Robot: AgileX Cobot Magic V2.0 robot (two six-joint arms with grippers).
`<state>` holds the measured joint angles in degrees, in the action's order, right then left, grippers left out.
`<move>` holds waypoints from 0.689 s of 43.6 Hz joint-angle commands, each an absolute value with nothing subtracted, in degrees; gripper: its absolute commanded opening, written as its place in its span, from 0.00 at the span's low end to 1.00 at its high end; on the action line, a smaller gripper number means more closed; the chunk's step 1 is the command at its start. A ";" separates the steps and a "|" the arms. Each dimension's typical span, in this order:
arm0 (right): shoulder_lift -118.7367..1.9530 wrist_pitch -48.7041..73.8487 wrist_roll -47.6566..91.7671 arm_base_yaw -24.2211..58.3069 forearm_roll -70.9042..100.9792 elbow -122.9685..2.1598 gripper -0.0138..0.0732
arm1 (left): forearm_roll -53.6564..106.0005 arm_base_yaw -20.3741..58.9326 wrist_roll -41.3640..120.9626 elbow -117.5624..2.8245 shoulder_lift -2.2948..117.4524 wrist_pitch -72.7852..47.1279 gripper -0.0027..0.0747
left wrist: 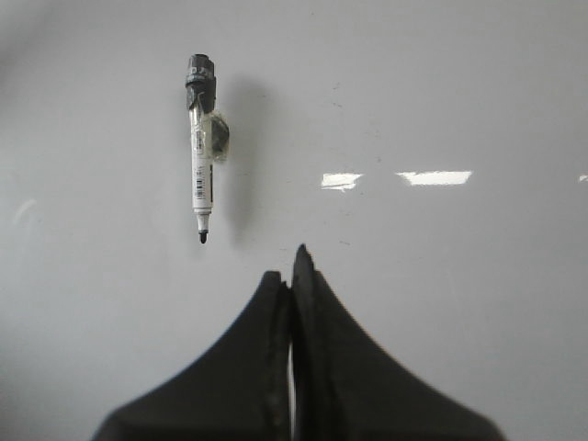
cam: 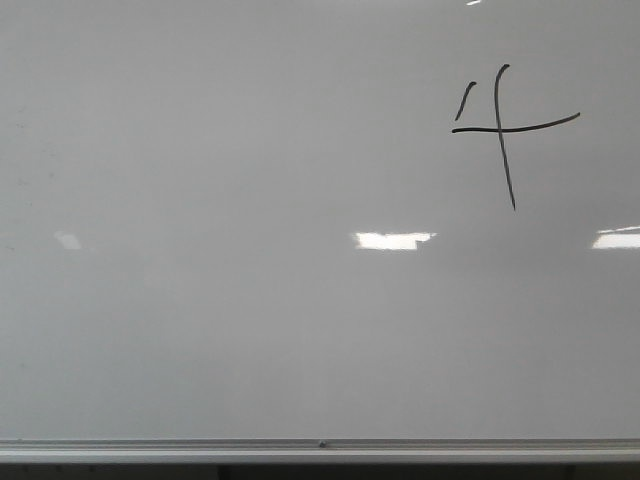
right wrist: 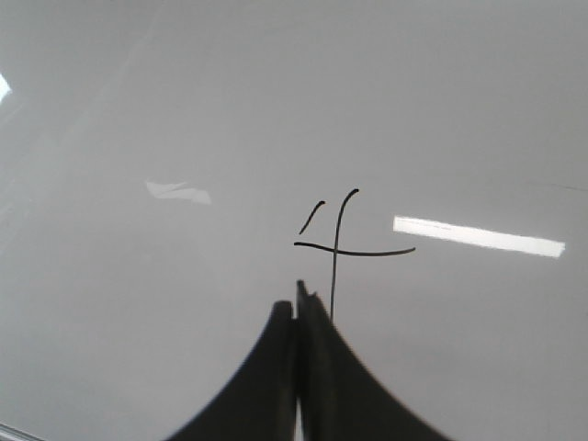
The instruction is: Write number 4 on whiteboard
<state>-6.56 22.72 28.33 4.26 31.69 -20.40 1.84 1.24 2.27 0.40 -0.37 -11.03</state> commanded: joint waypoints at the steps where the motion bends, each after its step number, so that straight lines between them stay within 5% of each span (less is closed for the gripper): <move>1: -5.11 17.66 25.78 3.09 27.22 -19.28 0.09 | 2.08 1.10 1.67 0.66 -1.22 -6.49 0.01; 30: 1.63 5.86 9.02 0.34 9.54 0.70 0.09 | 2.08 1.10 1.67 0.66 -1.22 -6.49 0.01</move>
